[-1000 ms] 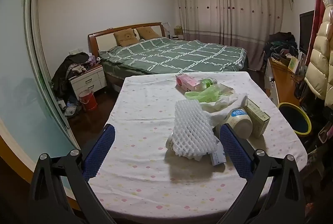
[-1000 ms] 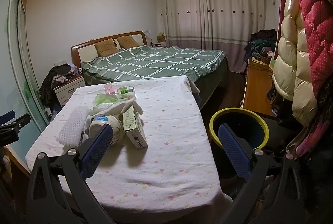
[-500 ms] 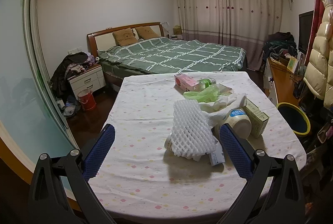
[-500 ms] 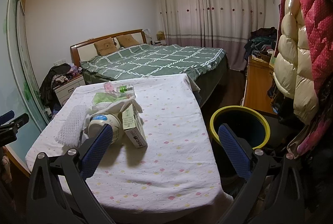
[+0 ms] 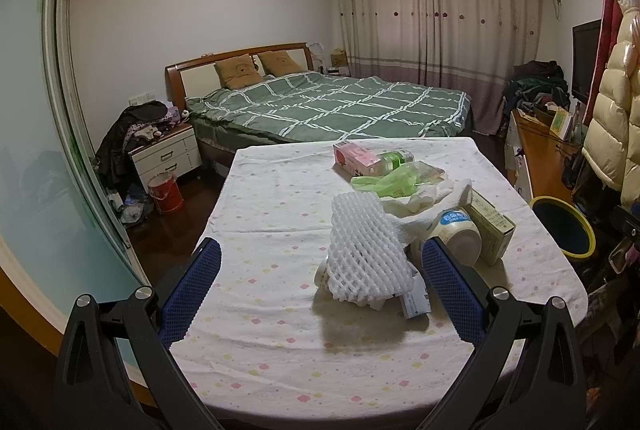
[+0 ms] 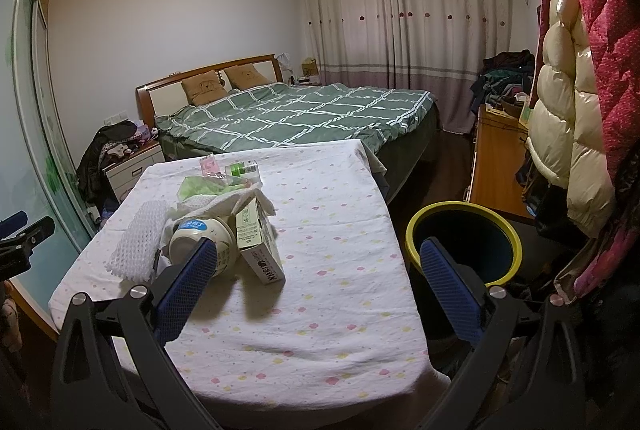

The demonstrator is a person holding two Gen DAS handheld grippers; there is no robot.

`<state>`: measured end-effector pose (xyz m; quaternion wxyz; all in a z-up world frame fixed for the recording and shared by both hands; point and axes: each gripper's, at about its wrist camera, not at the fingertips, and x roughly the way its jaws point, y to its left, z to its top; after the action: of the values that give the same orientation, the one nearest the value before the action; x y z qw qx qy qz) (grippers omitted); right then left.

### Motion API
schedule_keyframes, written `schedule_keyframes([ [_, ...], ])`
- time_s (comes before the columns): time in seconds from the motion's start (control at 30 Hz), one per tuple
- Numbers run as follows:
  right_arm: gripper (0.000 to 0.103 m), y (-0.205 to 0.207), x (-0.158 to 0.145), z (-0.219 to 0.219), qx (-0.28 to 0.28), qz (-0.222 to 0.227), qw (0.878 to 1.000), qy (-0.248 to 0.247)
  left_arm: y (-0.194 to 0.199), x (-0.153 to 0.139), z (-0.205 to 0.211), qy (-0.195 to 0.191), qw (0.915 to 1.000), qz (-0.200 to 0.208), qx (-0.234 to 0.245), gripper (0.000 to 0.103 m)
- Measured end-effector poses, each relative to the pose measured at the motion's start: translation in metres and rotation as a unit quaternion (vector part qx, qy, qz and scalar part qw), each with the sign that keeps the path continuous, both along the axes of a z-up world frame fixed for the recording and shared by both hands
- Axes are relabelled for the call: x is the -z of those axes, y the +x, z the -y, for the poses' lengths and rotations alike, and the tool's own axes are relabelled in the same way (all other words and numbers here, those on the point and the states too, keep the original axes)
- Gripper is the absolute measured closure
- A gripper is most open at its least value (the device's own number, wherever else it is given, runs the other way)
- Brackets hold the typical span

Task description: Collect trash

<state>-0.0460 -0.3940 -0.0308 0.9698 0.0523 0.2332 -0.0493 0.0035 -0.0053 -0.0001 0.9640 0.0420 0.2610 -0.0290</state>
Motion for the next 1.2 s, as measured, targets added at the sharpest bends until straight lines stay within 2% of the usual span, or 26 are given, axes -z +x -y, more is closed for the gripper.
schedule_keyframes([
  [1.2,0.006,0.0025,0.0013,0.0002,0.0,-0.005,1.0,0.003,-0.0001,0.0023,0.004,0.002,1.0,-0.005,0.008,0.004],
])
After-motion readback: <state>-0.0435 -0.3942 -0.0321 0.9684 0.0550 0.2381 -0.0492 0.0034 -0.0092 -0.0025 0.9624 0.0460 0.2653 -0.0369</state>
